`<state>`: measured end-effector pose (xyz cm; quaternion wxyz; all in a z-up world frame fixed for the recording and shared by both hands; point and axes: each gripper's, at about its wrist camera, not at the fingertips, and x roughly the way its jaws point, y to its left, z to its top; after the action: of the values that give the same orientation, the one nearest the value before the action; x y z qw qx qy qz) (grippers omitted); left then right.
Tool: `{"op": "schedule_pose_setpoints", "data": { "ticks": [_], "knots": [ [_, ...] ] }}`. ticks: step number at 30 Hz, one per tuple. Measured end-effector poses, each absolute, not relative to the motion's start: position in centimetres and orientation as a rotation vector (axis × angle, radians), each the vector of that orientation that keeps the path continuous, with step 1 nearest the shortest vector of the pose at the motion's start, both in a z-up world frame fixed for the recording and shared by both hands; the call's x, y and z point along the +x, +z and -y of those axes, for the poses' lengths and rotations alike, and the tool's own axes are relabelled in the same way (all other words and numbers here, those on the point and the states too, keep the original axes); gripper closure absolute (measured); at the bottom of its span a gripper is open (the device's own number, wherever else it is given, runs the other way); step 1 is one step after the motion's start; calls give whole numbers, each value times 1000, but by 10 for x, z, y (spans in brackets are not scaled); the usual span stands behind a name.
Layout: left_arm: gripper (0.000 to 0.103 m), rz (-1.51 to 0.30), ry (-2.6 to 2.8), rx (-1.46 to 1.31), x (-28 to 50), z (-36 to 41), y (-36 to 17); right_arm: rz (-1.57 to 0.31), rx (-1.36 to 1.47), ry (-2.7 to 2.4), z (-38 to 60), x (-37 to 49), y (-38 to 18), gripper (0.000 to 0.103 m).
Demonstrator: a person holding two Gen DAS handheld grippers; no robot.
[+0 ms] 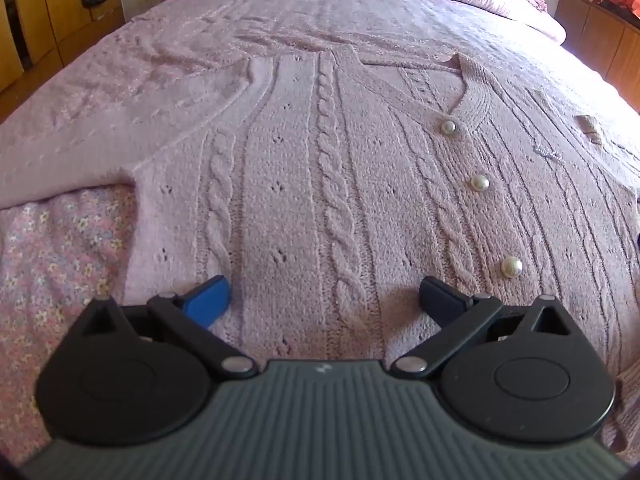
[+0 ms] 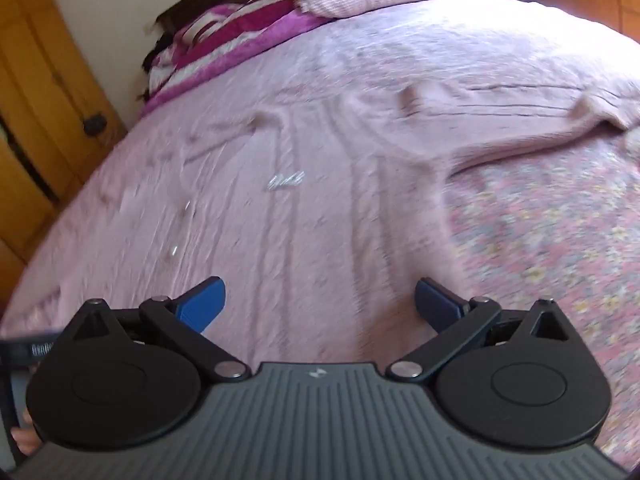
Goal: Fold small clothes
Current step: 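Move the right gripper to the cardigan sleeve cuff and grasp it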
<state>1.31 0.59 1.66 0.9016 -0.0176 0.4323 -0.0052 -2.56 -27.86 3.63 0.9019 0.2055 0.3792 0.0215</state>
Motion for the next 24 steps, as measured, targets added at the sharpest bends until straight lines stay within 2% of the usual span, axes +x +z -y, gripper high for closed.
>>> {"op": "schedule_pose_setpoints", "data": {
  "ticks": [24],
  "knots": [
    [0, -929, 21, -14, 21, 2, 10, -589, 689, -340, 488, 2, 13, 0]
  ]
}}
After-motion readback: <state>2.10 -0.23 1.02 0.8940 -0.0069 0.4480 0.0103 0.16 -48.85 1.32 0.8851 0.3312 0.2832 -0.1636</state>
